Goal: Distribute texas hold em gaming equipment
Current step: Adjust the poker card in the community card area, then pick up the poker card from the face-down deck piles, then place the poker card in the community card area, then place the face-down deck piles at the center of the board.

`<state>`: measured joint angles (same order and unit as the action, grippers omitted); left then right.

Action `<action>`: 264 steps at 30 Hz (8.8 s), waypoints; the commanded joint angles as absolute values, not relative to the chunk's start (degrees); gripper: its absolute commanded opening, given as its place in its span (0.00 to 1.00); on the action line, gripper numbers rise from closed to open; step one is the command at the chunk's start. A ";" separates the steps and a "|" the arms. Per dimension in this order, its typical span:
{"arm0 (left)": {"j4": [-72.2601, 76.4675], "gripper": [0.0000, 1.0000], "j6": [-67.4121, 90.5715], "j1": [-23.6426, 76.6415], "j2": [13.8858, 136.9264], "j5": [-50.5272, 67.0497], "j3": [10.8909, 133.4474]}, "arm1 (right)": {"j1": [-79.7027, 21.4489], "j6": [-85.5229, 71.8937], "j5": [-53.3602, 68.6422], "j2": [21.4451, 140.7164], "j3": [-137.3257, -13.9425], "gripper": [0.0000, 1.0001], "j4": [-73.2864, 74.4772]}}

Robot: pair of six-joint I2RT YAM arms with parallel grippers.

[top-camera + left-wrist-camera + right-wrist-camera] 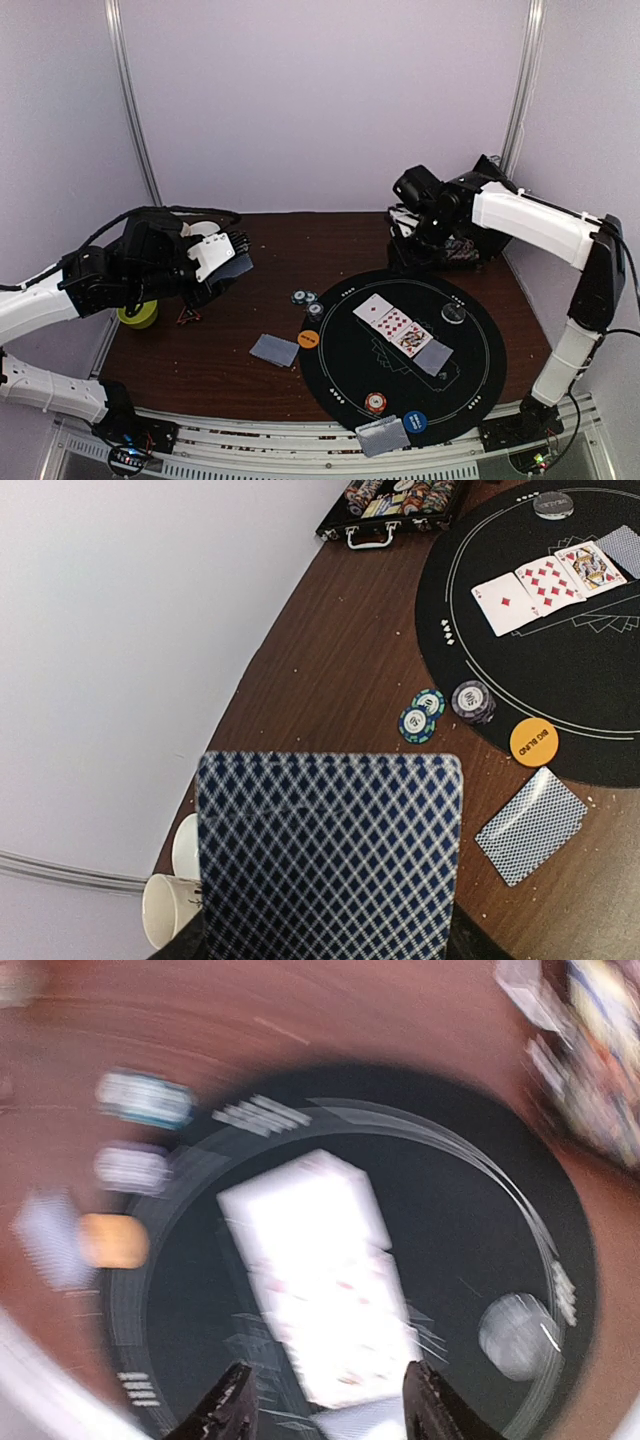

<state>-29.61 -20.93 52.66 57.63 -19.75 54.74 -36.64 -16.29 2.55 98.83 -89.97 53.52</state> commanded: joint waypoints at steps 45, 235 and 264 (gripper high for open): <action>-26.37 0.54 -21.97 52.69 58.89 -19.92 56.70 | -56.82 -13.45 20.47 120.67 -123.28 0.49 30.97; -17.61 0.55 -6.39 42.85 69.38 -7.02 52.14 | -43.64 -21.52 -17.44 90.41 -79.89 0.34 62.21; -8.13 0.69 18.26 30.36 106.02 -10.10 56.42 | -43.53 -21.35 -17.71 82.18 -73.46 0.35 55.36</action>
